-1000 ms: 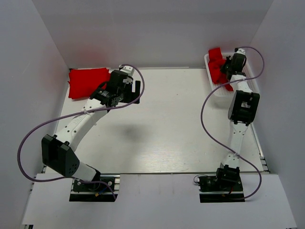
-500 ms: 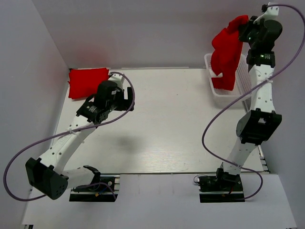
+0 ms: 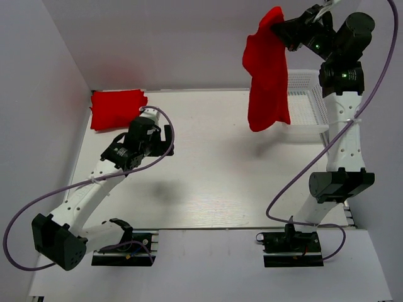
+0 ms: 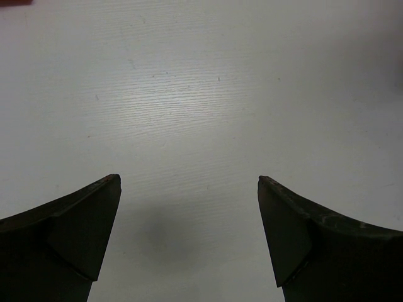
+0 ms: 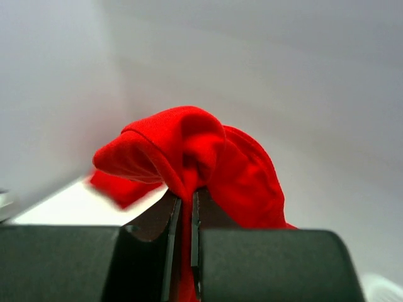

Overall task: Fold and stack the t-shirts
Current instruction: Move the tshirt to the center of the board

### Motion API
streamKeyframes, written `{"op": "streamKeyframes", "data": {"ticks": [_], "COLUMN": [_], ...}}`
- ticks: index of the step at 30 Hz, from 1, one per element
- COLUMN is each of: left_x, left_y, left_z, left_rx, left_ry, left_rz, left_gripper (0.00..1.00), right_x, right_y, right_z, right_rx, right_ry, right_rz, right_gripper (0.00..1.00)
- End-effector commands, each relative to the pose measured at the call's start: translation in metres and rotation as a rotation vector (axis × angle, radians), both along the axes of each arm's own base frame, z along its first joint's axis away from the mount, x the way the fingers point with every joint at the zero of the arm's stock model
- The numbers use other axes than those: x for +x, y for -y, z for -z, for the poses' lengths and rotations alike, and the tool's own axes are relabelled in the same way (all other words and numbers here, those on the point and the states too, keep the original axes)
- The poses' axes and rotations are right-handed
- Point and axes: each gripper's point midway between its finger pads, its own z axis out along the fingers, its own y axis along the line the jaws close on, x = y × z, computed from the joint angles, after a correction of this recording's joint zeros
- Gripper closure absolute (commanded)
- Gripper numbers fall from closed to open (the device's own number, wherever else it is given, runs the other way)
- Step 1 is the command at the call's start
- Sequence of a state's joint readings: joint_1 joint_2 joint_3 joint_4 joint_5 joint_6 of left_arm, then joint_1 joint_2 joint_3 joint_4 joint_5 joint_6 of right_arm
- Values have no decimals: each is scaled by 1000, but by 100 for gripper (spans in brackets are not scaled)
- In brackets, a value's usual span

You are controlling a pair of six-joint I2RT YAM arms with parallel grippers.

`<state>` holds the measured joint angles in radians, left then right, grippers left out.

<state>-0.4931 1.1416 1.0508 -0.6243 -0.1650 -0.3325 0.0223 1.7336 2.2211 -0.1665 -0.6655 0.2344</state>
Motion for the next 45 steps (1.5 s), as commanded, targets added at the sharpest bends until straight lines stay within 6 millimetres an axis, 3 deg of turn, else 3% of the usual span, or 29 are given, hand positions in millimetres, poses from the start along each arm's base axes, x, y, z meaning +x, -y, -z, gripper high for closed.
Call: {"op": "streamKeyframes", "data": {"ticks": [1, 5, 9, 11, 12, 14, 16, 17, 18, 19, 20, 22, 23, 24, 25, 28, 30, 32, 33, 34, 35, 36, 39, 44, 45], "left_x": [-2, -7, -14, -18, -20, -24, -25, -25, -27, -27, -26, -25, -26, -26, -23, -21, -22, -21, -21, -20, -19, -18, -13, -5, -3], "left_y": [-14, -25, -37, -41, -44, -46, -49, -48, -51, -51, -51, -49, -49, -47, -45, -42, -41, -39, -36, -36, -35, -34, -29, -22, -21], "left_z": [-18, -20, -21, -21, -23, -23, -21, -21, -21, -17, -19, -16, -12, -8, -7, 2, 9, 14, 18, 21, 17, 20, 11, -12, -16], "left_rx": [-14, 14, 43, 46, 45, 47, 48, 39, 43, 49, 44, 45, 43, 45, 45, 64, 75, 78, 73, 79, 74, 72, 56, 45, 38], "left_ry": [50, 26, 7, 3, 5, 2, 3, 2, 6, -1, 6, -6, -14, -28, -28, -67, -94, -111, -127, -136, -129, -139, -138, -139, -129], "left_rz": [-82, -130, -179, -195, -209, -209, -224, -230, -237, -237, -237, -230, -236, -229, -229, -221, -214, -206, -206, -206, -206, -213, -213, -203, -203], "left_gripper": [0, 0, 0, 0, 0, 0, 0, 0, 0, 0, 0, 0, 0, 0, 0, 0, 0, 0, 0, 0, 0, 0, 0, 0, 0], "right_x": [-82, -101, -94, -83, -77, -73, -64, -69, -59, -60, -69, -84, -99, -102, -119, -145, -148, -148, -146, -147, -153, -152, -143, -132, -132], "right_y": [-41, -65, -82, -91, -103, -109, -127, -135, -135, -140, -149, -167, -169, -173, -187, -188, -182, -178, -179, -179, -176, -177, -179, -165, -163], "right_z": [-56, -59, -31, -1, 29, 53, 119, 131, 167, 184, 238, 283, 329, 356, 373, 439, 469, 487, 487, 492, 496, 492, 467, 373, 367], "right_rx": [27, 43, 21, -7, -14, -43, -64, -72, -96, -105, -138, -191, -223, -257, -292, -392, -442, -471, -472, -481, -500, -512, -509, -447, -449], "right_ry": [165, 173, 137, 88, 6, -21, -150, -165, -214, -245, -352, -422, -512, -547, -579, -709, -763, -809, -814, -828, -865, -863, -828, -663, -648], "right_rz": [-302, -395, -408, -406, -426, -424, -427, -432, -373, -360, -380, -432, -455, -469, -507, -503, -442, -399, -398, -404, -403, -416, -391, -279, -267], "right_gripper": [100, 100, 100, 100, 100, 100, 100, 100, 100, 100, 100, 100, 100, 100, 100, 100, 100, 100, 93, 64, 44, 13, 10, 10, 10]}}
